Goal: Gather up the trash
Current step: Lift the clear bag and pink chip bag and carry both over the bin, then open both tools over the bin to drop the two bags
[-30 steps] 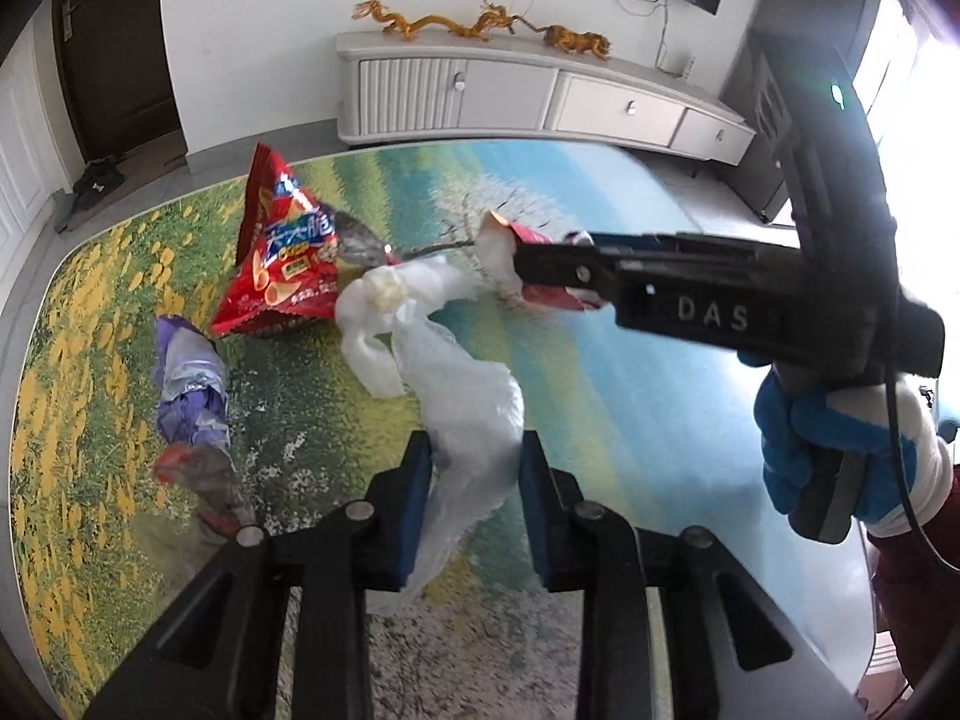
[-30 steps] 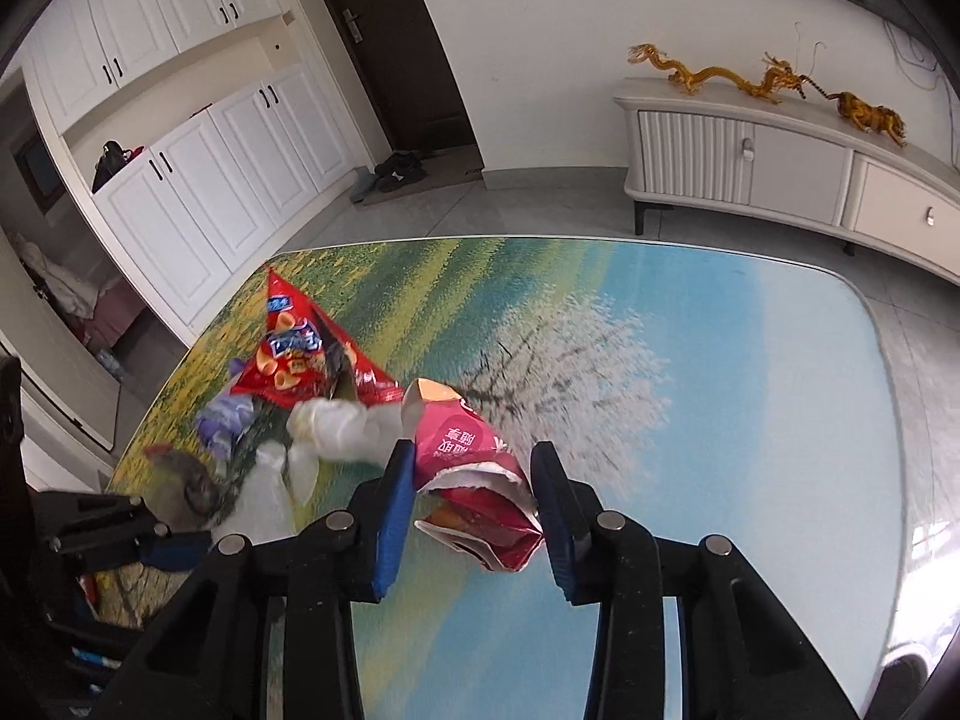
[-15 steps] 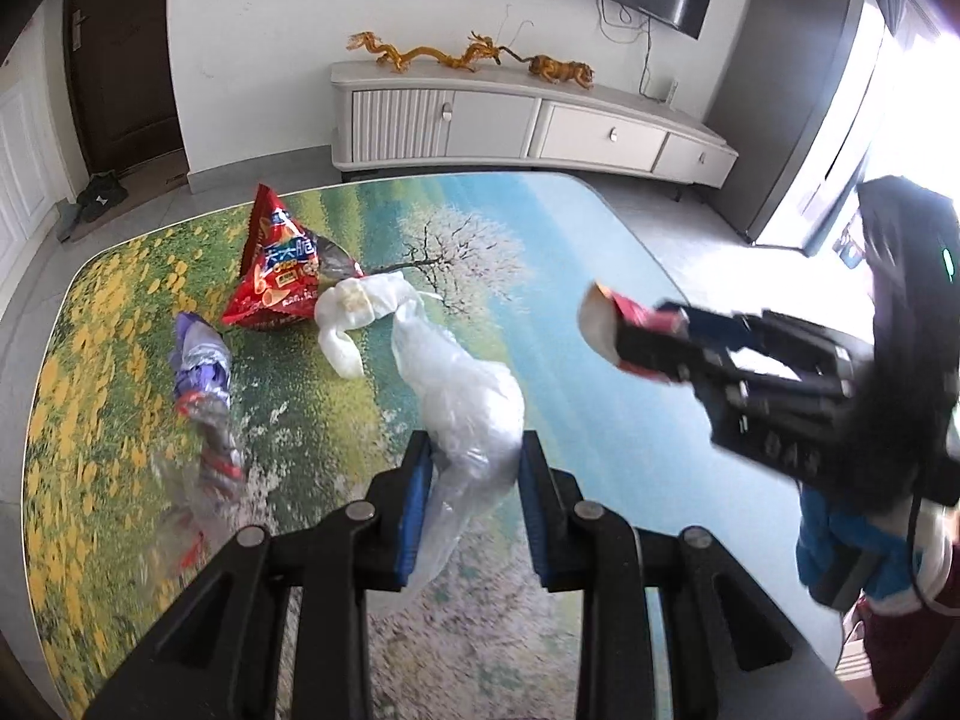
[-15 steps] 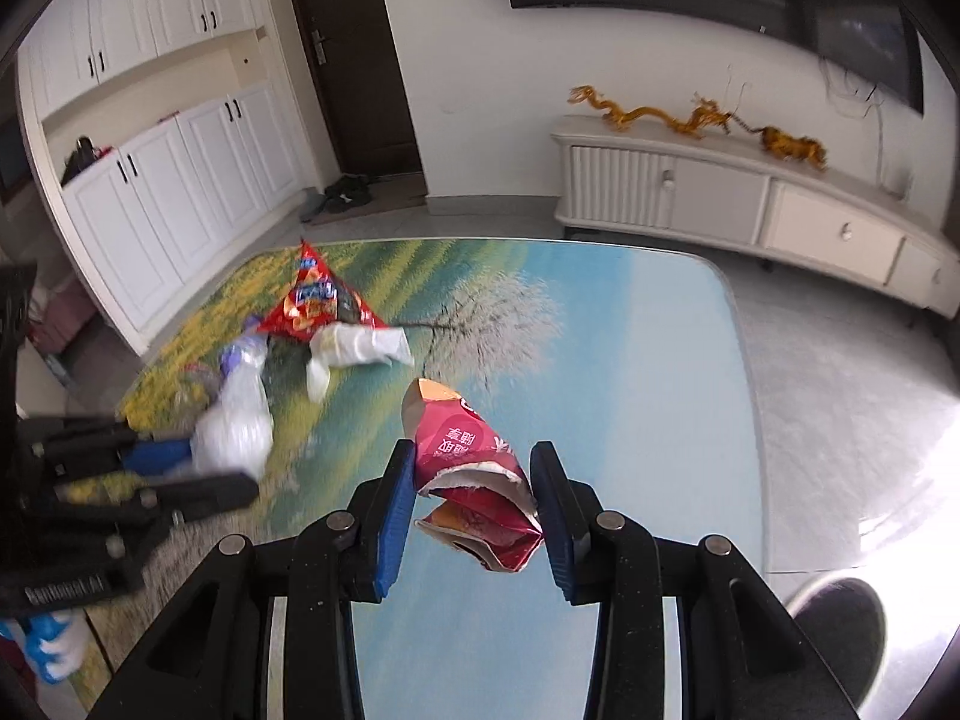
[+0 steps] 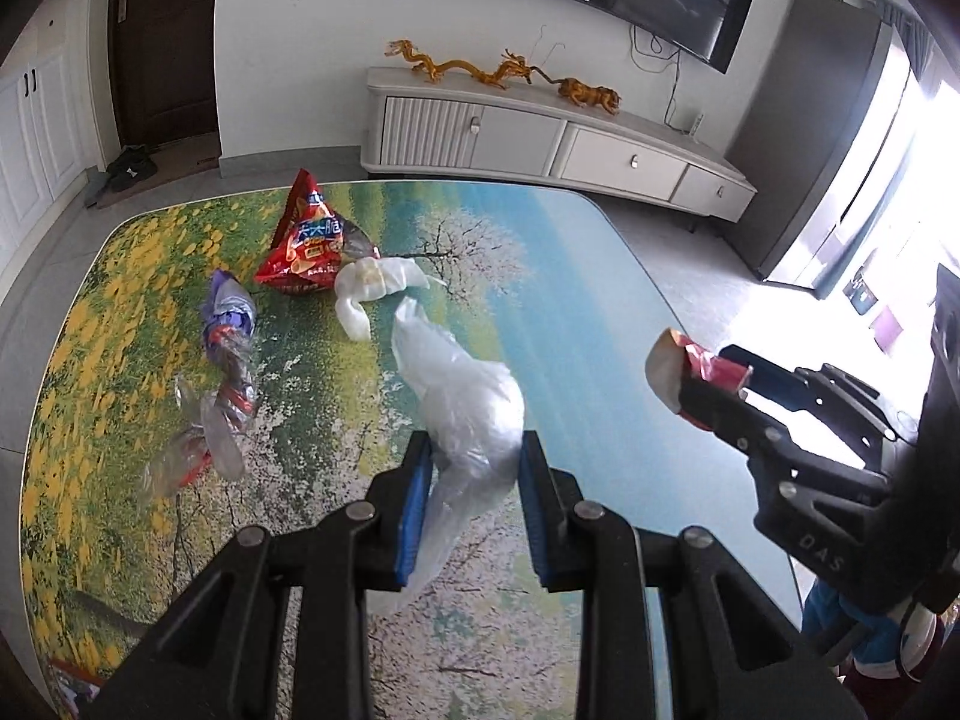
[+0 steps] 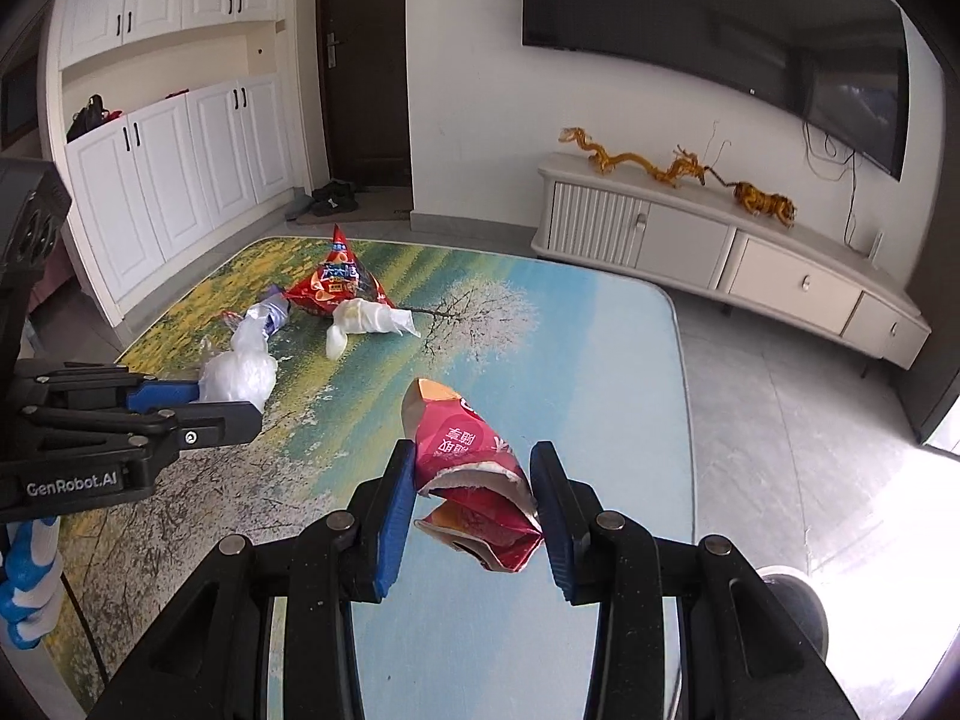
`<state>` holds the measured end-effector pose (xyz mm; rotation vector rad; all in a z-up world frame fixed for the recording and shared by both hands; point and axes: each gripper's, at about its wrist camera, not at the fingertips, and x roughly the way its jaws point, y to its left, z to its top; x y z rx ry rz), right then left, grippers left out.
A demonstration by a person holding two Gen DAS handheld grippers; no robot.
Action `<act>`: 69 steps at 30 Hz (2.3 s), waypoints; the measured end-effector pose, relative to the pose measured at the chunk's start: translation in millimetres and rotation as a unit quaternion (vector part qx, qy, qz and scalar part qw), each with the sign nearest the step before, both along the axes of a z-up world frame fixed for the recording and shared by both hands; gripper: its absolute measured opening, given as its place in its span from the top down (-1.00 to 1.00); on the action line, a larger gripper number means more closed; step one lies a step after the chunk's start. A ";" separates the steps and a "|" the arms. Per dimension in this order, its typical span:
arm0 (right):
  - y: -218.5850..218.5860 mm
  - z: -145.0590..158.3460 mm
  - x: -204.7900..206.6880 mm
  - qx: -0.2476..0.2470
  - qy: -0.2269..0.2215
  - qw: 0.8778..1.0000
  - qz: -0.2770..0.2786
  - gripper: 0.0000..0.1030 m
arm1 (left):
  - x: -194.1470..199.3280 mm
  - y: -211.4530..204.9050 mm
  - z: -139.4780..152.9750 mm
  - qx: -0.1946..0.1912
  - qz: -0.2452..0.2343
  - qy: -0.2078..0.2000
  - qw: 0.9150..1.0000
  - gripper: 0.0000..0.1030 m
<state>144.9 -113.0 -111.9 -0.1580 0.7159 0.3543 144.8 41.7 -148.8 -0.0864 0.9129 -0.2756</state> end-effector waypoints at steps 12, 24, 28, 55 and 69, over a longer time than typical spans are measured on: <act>-9.7 6.4 -14.6 -0.005 -0.030 1.000 -0.009 0.30 | -1.5 -12.9 2.6 -0.002 -0.001 -0.002 1.000 0.48; -40.9 5.9 -11.6 0.017 -0.033 0.999 -0.035 0.30 | 3.8 -47.7 9.4 0.008 -0.031 -0.003 0.999 0.48; -75.2 6.7 -6.2 0.036 -0.030 0.996 -0.074 0.30 | 10.2 -76.1 15.4 0.008 -0.062 -0.006 0.998 0.48; -370.6 -86.8 -24.5 0.132 0.082 0.908 -0.389 0.21 | 36.5 -390.8 -26.2 0.010 -0.314 0.054 0.948 0.46; -396.3 -110.0 -17.7 0.144 0.106 0.896 -0.407 0.20 | 67.1 -437.8 -69.2 -0.023 -0.306 0.106 0.946 0.46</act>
